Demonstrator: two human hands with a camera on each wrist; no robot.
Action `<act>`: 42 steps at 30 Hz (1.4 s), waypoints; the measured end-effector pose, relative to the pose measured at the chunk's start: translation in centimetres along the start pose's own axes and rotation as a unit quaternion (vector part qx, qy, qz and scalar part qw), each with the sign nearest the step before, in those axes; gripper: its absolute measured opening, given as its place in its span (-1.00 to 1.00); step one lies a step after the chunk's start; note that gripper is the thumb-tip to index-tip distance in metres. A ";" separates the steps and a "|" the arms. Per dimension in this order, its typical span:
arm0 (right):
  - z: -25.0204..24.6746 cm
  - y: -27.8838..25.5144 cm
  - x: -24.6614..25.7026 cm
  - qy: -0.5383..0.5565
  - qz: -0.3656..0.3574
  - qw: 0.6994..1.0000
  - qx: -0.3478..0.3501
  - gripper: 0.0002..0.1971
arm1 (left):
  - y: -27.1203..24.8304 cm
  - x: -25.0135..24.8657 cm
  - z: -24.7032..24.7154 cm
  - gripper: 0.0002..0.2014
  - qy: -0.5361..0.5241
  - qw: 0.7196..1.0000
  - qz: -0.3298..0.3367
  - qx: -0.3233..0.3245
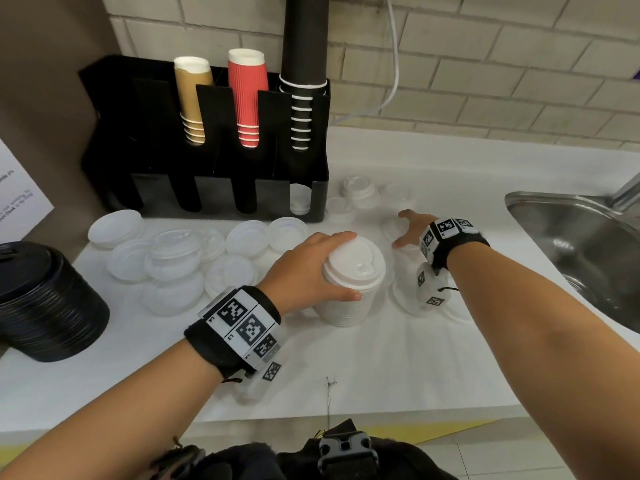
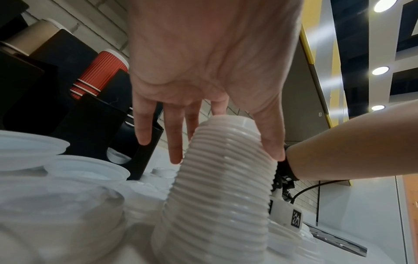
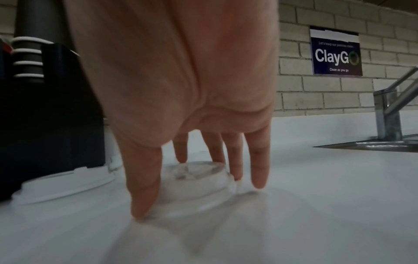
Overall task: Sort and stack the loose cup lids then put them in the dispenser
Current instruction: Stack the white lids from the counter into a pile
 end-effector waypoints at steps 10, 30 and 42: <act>-0.6 -2.0 0.9 -0.035 0.002 0.999 -0.021 -0.19 | -0.2 0.2 -0.1 0.00 -0.007 0.999 -0.030 -0.013; -4.7 -18.5 13.9 0.106 -0.339 0.935 0.018 -0.38 | -1.0 -0.5 -1.1 0.39 -0.060 0.995 -0.019 -0.073; -4.2 -19.6 15.0 0.029 -0.338 0.940 -0.043 -0.35 | -0.8 -0.7 -0.6 0.26 -0.041 0.997 -0.019 -0.055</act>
Point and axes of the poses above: each hand's wrist, its own y-axis towards the middle knuckle, its own z-axis out of the palm, x = y × z, the point moved 10 cm from there along y, towards the middle knuckle, and after that the axes turned 3 degrees about -z, right-handed, at the moved point
